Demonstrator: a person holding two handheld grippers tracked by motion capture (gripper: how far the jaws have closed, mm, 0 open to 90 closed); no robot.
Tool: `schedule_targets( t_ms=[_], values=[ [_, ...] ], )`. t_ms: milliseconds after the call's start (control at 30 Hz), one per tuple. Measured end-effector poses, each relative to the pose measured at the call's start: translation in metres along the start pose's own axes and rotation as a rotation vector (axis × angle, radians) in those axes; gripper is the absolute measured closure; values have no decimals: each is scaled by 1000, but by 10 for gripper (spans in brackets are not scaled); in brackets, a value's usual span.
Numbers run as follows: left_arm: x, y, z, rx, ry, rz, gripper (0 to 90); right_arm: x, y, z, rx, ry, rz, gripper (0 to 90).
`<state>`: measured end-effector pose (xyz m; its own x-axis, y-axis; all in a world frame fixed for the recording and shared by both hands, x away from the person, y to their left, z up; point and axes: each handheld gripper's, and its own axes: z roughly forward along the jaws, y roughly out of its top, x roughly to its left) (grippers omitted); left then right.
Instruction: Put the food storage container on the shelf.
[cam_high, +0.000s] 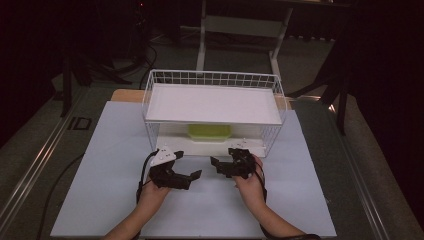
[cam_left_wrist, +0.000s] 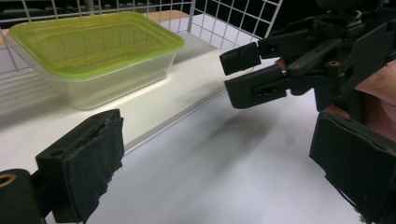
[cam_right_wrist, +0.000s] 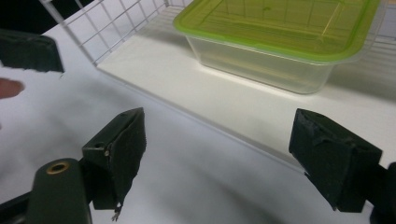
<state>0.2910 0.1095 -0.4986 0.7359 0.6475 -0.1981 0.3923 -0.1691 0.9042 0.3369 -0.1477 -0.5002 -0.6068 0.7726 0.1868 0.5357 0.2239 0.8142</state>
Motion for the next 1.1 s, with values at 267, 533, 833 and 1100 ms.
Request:
schedule_targets(
  t_ms=[267, 533, 833, 1100],
  values=[
    [-4, 2, -4, 11, -38, 0, 40, -5, -6, -21, 16, 43, -22, 184],
    [-5, -1, -18, 10, -59, -45, 41, -10, -17, -50, 9, 59, -5, 186],
    [-9, -7, -33, 25, -58, -11, 45, -16, -34, -75, 31, 45, -20, 188],
    [-11, -17, -42, 36, -64, -20, 45, -23, -47, -92, 47, 46, -10, 187]
  ],
)
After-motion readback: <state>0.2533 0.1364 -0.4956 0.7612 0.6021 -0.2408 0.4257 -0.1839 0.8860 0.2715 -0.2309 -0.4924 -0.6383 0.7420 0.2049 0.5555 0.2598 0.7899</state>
